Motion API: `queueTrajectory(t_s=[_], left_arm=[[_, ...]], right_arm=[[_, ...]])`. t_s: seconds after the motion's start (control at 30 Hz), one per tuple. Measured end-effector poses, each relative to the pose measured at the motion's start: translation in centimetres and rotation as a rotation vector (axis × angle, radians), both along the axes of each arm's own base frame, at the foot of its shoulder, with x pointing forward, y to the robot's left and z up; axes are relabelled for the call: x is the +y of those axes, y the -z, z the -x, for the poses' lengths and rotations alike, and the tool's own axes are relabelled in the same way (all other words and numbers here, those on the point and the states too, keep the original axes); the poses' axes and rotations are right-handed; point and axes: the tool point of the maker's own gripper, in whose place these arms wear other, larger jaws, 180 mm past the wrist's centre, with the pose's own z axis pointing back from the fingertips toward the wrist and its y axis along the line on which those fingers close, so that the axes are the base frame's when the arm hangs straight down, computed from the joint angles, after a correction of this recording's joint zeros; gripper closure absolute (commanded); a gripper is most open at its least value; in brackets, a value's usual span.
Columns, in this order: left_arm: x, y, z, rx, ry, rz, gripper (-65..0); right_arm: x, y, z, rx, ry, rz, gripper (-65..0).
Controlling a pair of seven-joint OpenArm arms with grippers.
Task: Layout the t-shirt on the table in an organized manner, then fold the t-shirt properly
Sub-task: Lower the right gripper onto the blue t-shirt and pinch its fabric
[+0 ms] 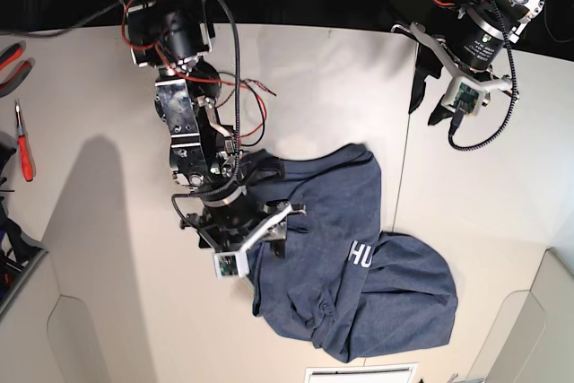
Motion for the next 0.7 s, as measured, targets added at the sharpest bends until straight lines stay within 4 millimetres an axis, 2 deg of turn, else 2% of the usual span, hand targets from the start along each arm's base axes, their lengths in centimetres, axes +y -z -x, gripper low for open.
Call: queueTrajectory(t_s=[0.1,0.2,0.37,0.5,0.57,0.7], left_arm=[[0.0,0.1,0.1,0.007,-0.001,-0.003,-23.9],[0.0,0.1,0.0,0.006,-0.002,0.0,-23.9],[0.0,0.0,-0.1,0.002,-0.002,-0.001,-23.9],[0.0,-0.5,-0.9,-0.02,-0.003,0.0,-23.9],[0.0,-0.6,-1.0,-0.025,-0.003,-0.001,-23.9],[0.0,-0.4,-0.9,-0.015,-0.004,-0.004,-23.9]], right_arm=[[-0.9,-0.8,-3.5,-0.002,0.026,0.058,-35.6],[-1.2,-0.3,-5.4,0.04,0.028,0.096,-35.6],[-1.9,2.2,-5.8,0.152,0.04,0.104,-35.6],[-1.9,2.5,-5.8,0.151,0.032,0.096,-35.3],[-1.5,2.1,-6.0,0.131,0.019,0.08,-30.5],[-1.4,2.0,-6.0,0.127,0.017,0.078,-11.0]])
